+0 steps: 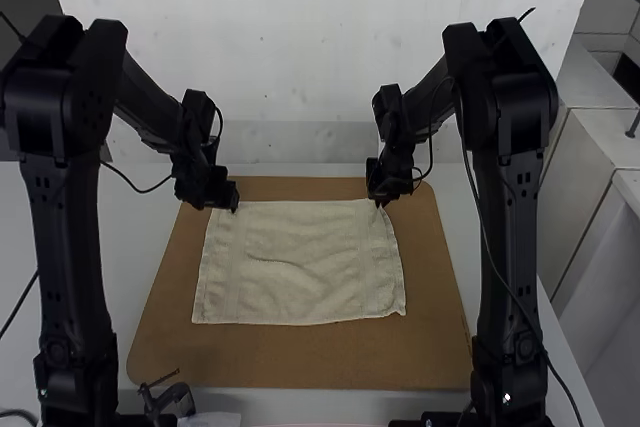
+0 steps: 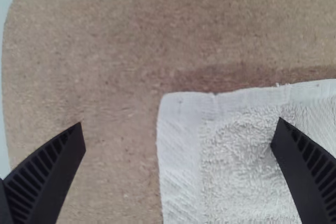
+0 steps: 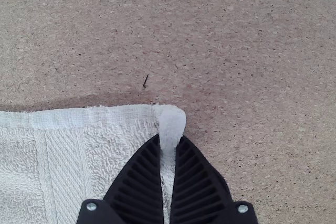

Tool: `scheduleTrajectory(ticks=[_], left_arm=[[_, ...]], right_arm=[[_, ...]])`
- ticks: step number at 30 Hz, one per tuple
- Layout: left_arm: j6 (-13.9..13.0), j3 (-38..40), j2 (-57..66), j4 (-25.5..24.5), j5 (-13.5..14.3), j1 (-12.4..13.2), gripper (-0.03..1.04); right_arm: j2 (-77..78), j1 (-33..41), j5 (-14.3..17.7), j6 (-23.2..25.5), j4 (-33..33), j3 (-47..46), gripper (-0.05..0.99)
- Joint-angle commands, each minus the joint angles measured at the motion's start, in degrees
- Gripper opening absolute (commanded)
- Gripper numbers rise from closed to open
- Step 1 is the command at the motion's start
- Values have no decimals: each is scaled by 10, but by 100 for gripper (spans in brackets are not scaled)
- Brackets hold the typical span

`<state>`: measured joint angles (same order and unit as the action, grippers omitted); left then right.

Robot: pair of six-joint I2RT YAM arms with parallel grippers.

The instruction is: Fold the towel.

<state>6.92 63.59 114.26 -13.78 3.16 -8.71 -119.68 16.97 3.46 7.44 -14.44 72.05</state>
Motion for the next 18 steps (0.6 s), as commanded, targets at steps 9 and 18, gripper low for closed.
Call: scheduleTrajectory(ticks=[9,18], left_arm=[[33,44,46,-72,-21,-12,1],[58,39,-3,-71,-48,-12,1]], right_arm=[[-8,-12,14,-5,-3,-38,2],[-4,-8,12,-5,20,-22,1]])
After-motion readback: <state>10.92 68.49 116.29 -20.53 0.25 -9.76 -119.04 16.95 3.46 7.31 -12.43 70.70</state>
